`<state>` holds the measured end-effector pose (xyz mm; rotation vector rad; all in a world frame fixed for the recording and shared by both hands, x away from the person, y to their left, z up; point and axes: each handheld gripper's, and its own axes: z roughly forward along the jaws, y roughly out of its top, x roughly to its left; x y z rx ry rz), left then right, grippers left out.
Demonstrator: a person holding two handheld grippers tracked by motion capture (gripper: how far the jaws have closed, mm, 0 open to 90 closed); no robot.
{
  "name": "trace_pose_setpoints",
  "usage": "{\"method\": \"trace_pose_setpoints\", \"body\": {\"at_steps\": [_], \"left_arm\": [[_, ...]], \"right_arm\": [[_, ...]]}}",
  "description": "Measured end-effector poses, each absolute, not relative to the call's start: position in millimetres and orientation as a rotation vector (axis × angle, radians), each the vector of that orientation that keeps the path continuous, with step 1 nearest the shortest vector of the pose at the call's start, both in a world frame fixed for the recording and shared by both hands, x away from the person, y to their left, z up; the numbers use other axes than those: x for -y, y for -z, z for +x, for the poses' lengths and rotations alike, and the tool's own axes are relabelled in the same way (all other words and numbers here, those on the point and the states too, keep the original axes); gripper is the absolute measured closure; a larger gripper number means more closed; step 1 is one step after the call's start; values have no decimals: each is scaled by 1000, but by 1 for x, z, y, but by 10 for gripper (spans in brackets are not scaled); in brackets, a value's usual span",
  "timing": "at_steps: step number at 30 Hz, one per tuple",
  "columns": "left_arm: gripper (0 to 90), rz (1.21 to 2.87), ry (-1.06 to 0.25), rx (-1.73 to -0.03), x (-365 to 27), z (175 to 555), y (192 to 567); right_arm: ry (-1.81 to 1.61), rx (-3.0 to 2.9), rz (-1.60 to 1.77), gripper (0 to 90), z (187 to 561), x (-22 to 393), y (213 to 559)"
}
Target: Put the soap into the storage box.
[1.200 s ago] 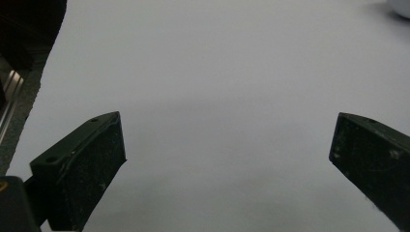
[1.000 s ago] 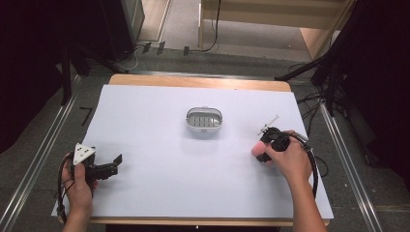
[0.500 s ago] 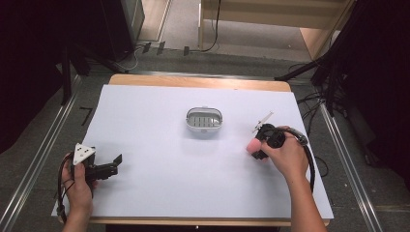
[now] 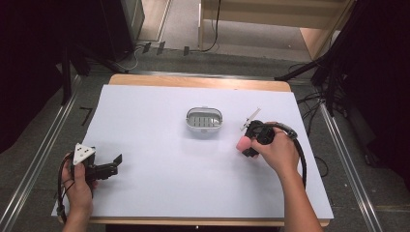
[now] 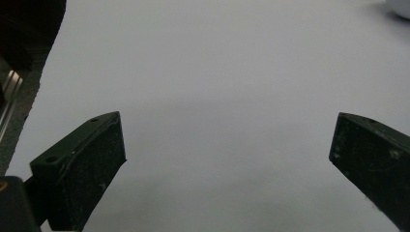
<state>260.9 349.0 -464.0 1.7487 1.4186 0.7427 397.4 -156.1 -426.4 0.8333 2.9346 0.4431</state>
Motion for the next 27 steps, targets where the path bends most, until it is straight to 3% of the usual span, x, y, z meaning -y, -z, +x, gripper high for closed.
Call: {"method": "trace_pose_setpoints", "body": {"at_steps": [27], "left_arm": [[0,1750,-748,-1420,-349,261,464]], "right_arm": [[-445,-2995,578,389,403,104,417]]}}
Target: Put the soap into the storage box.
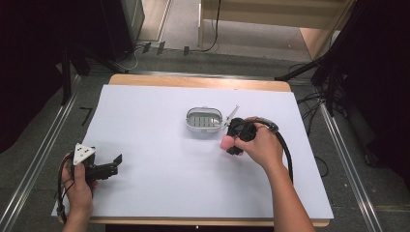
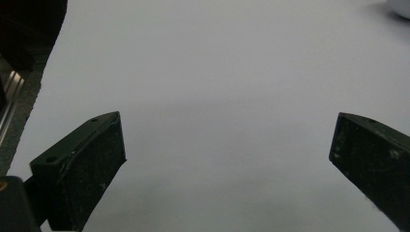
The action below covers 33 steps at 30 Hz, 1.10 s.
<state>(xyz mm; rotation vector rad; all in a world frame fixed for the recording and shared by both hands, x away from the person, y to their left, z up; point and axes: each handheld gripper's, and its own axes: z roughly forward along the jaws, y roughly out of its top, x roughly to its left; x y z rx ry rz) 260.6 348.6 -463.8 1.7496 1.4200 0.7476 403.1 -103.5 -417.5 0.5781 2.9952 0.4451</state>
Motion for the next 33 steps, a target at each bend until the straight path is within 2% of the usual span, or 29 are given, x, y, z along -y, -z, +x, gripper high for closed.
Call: {"method": "trace_pose_setpoints", "body": {"at_steps": [33], "left_arm": [[0,1753,-741,-1418,-349,261,464]], "right_arm": [[-453,-3042,364,389,411,51,404]]}}
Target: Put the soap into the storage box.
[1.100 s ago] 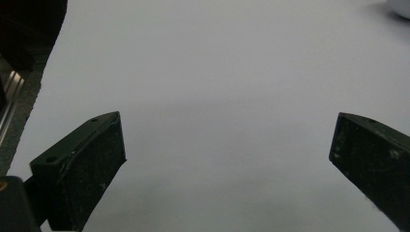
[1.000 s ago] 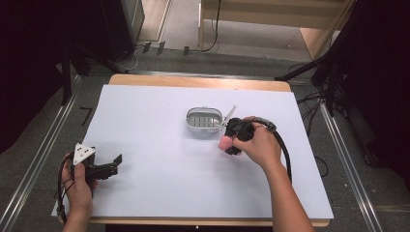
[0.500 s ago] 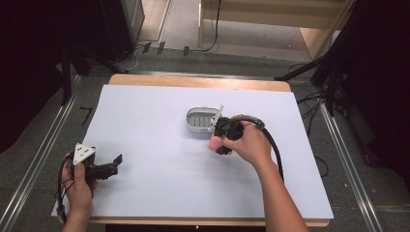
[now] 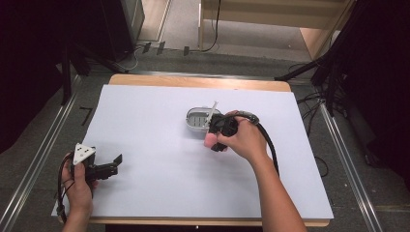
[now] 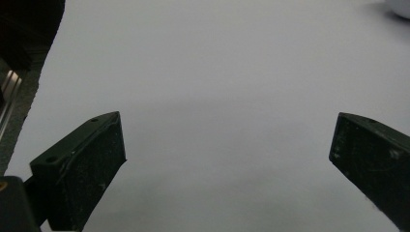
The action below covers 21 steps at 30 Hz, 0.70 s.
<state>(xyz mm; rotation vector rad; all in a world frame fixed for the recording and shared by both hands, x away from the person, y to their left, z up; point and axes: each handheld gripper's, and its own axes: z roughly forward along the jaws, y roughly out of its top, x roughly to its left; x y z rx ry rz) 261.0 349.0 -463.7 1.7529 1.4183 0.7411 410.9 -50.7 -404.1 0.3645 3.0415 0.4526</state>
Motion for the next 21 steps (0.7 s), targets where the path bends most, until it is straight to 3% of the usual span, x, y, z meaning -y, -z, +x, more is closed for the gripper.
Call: {"method": "trace_pose_setpoints", "body": {"at_steps": [21], "left_arm": [[0,1750,-738,-1416,-349,261,464]], "right_arm": [[-473,-3037,300,389,429,35,375]]}}
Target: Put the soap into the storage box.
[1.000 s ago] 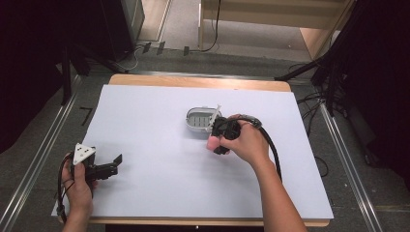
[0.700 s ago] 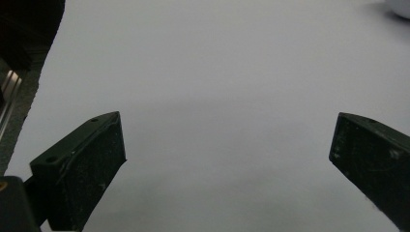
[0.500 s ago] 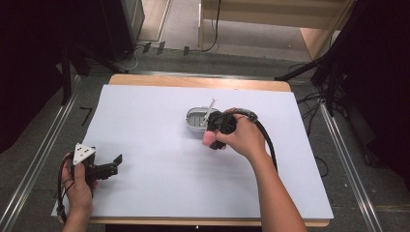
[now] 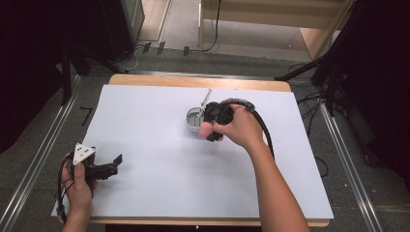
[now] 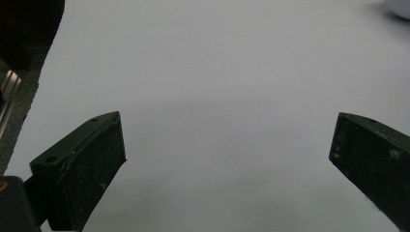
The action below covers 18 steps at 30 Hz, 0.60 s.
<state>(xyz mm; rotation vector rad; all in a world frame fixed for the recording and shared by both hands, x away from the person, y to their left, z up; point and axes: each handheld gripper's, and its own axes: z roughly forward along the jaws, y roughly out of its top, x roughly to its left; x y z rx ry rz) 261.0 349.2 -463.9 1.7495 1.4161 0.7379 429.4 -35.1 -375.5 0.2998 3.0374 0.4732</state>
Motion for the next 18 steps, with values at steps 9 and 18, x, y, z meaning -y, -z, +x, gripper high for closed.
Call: {"method": "trace_pose_setpoints", "body": {"at_steps": [9,18], "left_arm": [[0,1751,-738,-1417,-350,261,464],[0,1748,-737,-1417,-350,261,464]], "right_arm": [[-482,-3038,245,389,445,27,370],[-482,-3028,231,389,461,19,374]]}}
